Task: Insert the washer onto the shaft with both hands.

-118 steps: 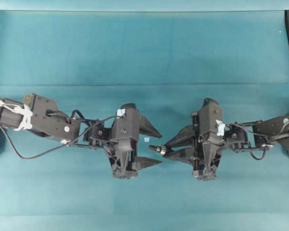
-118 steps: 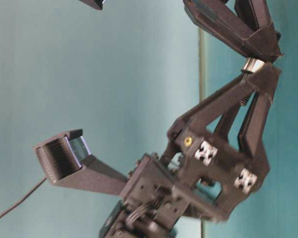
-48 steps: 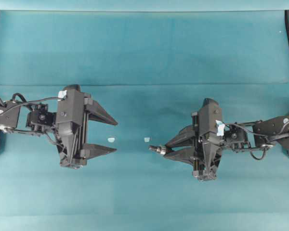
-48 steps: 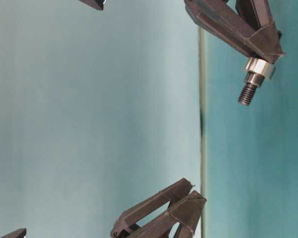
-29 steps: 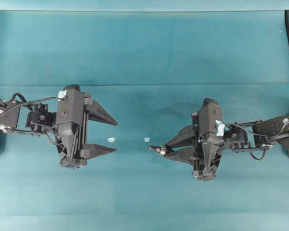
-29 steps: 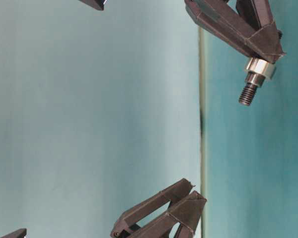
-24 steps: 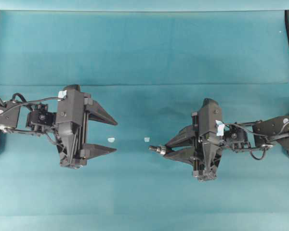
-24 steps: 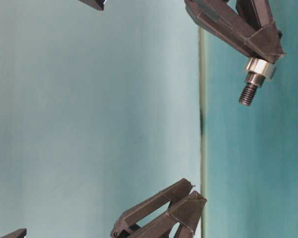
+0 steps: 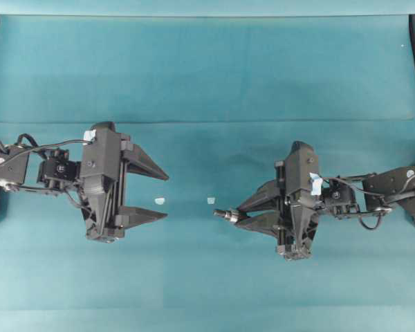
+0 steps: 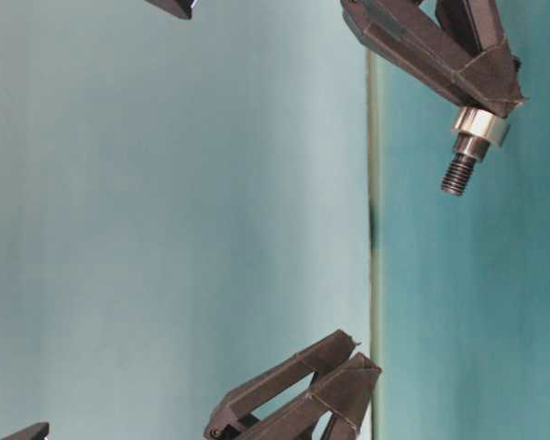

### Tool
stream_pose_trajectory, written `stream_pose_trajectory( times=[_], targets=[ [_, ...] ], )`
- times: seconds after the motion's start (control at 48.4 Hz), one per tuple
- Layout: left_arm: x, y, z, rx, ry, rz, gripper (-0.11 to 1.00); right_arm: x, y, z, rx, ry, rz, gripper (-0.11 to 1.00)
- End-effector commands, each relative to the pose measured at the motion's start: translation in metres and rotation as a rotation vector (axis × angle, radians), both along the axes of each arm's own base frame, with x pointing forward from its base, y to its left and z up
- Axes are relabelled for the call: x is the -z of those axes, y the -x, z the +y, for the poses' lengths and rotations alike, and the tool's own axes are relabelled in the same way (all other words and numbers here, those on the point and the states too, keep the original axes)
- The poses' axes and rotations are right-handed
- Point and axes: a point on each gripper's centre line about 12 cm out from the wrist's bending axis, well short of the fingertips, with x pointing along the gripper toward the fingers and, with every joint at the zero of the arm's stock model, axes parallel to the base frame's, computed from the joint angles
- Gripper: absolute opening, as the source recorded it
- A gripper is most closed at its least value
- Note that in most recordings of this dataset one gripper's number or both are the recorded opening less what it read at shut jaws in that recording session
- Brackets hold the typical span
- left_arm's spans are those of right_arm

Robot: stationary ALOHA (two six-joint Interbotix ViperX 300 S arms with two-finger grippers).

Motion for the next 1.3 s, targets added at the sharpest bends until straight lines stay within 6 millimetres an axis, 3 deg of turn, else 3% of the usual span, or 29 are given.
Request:
stream_pose_trajectory(
  times=[0.0,1.281],
  targets=[
    [-0.0069,-0.0023,-0.0007,0.002,0.002,-0.024,0.92,-0.0073,-0.0054,0.0001,0.002,-0.003,-0.029,0.00],
    [-0.0048,-0.0013,-0.0001,0.000,0.001,-0.018,0.92,-0.0055,-0.0046,0.0002,0.002,-0.004,-0.012,0.00]
  ],
)
